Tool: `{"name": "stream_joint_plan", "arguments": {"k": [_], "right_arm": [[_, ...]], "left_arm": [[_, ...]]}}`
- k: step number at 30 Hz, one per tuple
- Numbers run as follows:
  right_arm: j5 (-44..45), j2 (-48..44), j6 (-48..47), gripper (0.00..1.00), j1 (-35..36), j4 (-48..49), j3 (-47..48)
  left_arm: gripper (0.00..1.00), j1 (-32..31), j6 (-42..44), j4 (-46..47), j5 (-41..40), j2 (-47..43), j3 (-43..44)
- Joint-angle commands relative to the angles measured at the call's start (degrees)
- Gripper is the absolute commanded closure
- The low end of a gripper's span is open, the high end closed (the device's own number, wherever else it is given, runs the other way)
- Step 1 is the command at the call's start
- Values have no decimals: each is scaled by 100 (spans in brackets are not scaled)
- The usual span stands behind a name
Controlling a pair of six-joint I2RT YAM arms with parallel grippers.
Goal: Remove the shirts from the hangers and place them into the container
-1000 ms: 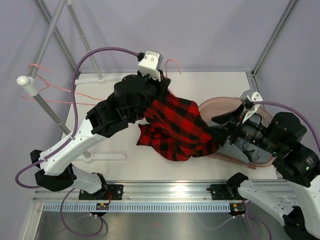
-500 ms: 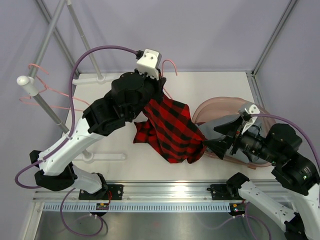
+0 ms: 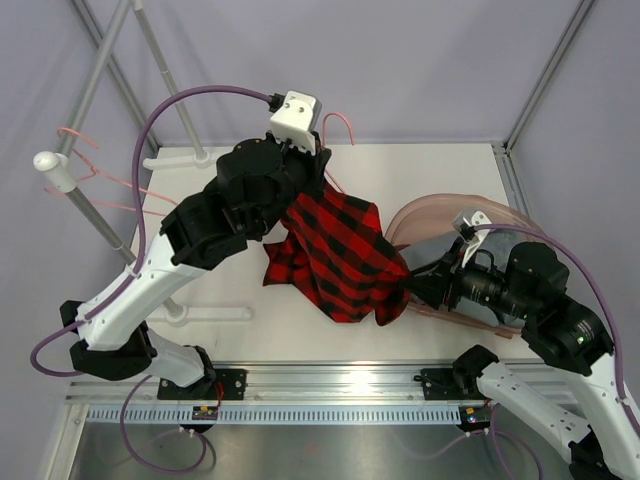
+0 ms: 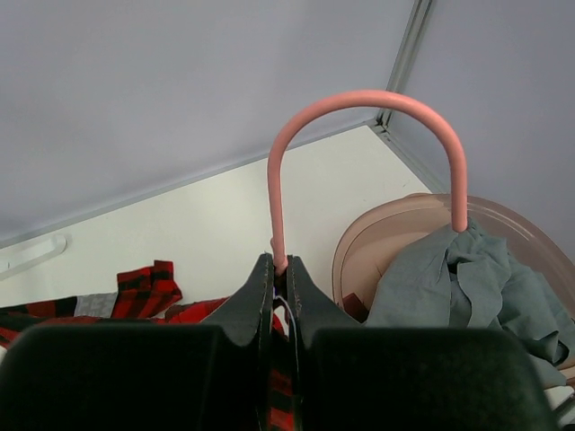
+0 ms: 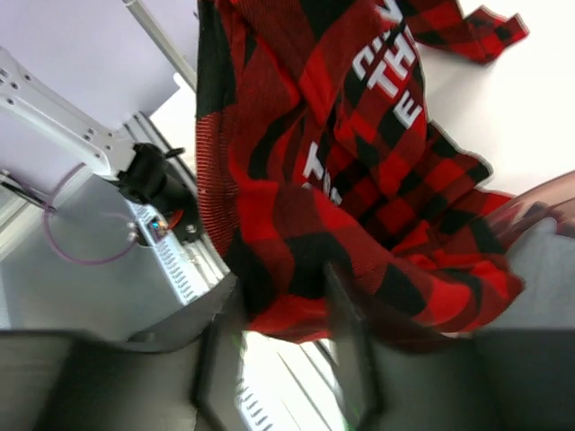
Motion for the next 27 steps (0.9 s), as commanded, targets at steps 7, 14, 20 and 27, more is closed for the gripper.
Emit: {"name": "stream_joint_plan", "arguments": {"k": [7,14,20,27], "right_arm": [[-132,-351,481,100,28,-379,15],[-581,-817,1325,100,28,-1328,340],[-98,-949,1405,100,28,-2375,613],[526,-950,1370,100,19,-3175,358]], "left_arm": [[100,143,573,1043,-359,-92,-122],[100,826,1173,2138,-115,12,-171],[100,1241,1199,2182,53,786,516],[100,1549,1155,1875,158,1551,1702]]}}
